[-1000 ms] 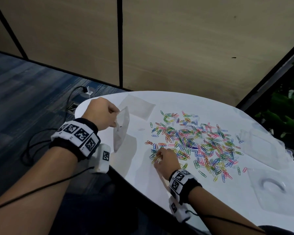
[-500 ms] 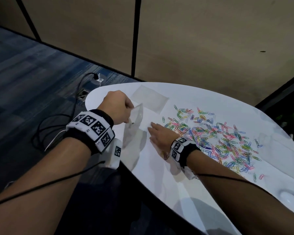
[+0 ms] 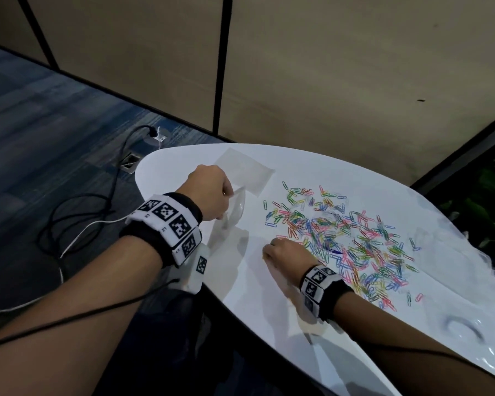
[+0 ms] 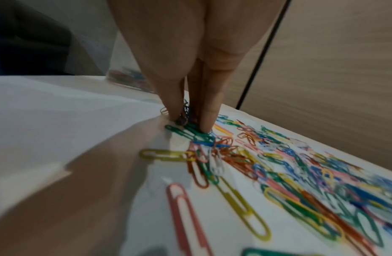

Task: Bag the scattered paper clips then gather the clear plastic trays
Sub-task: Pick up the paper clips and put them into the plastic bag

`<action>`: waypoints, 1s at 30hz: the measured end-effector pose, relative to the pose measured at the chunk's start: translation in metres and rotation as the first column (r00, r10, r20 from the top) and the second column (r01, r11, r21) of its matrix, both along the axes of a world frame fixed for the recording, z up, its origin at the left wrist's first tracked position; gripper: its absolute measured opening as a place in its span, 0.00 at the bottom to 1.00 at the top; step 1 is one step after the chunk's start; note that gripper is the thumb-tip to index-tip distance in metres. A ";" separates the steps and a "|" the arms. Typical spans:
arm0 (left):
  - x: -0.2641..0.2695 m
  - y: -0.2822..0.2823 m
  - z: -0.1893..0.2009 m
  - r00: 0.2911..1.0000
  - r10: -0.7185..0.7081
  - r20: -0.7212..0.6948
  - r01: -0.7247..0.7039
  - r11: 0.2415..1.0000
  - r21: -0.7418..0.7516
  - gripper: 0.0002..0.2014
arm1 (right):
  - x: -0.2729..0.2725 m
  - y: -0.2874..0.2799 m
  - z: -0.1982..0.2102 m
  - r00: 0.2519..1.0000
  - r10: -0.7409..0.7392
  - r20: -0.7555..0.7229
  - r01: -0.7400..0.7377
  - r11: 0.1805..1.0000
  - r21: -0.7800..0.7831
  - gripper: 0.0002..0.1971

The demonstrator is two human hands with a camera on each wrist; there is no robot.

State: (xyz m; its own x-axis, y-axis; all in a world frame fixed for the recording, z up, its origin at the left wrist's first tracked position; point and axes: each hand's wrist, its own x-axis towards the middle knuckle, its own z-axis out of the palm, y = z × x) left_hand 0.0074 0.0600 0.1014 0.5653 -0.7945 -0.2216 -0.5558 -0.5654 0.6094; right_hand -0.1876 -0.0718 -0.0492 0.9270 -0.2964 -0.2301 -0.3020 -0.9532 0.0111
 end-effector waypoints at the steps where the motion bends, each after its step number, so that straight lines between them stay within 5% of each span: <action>1: -0.002 -0.001 0.000 1.000 -0.012 0.000 0.012 1.000 0.002 0.14 | 0.000 -0.003 0.005 0.998 -0.056 0.000 0.056 0.998 0.020 0.10; 5: -0.008 -0.006 -0.002 0.999 -0.045 0.000 0.045 0.999 0.016 0.15 | -0.009 -0.025 0.018 0.915 -0.380 0.133 0.346 0.911 0.224 0.08; 9: -0.016 -0.015 -0.003 0.997 -0.073 -0.013 0.073 0.997 0.021 0.15 | -0.021 -0.051 0.042 0.623 -0.755 0.205 0.536 0.602 0.591 0.05; 11: -0.022 -0.020 -0.003 0.995 -0.100 0.000 0.100 0.995 0.028 0.15 | -0.021 -0.051 0.064 0.450 -0.880 0.151 0.400 0.349 0.847 0.05; 13: -0.029 -0.025 -0.003 0.993 -0.119 0.006 0.119 0.992 0.033 0.15 | -0.015 -0.040 0.088 0.377 -0.922 0.086 0.123 0.142 0.982 0.07; 17: -0.041 -0.033 -0.006 0.989 -0.142 -0.051 0.142 0.990 -0.003 0.13 | 0.003 -0.006 0.113 0.373 -0.927 0.045 -0.105 0.006 0.994 0.07; 19: -0.045 -0.035 -0.007 0.987 -0.146 -0.073 0.144 0.989 -0.032 0.12 | 0.011 0.007 0.106 0.396 -0.917 0.052 -0.069 0.027 0.997 0.03; 25: -0.048 -0.035 -0.009 0.984 -0.149 -0.096 0.141 0.986 -0.084 0.12 | 0.015 0.015 0.089 0.446 -0.878 0.174 0.155 0.268 0.951 0.04; 27: -0.047 -0.035 -0.010 0.984 -0.147 -0.097 0.138 0.986 -0.093 0.13 | 0.017 0.015 0.092 0.504 -0.815 0.286 0.190 0.428 0.884 0.04; 30: -0.046 -0.035 -0.010 0.984 -0.150 -0.092 0.143 0.987 -0.079 0.13 | 0.018 0.013 0.093 0.715 -0.592 0.371 0.221 0.696 0.684 0.09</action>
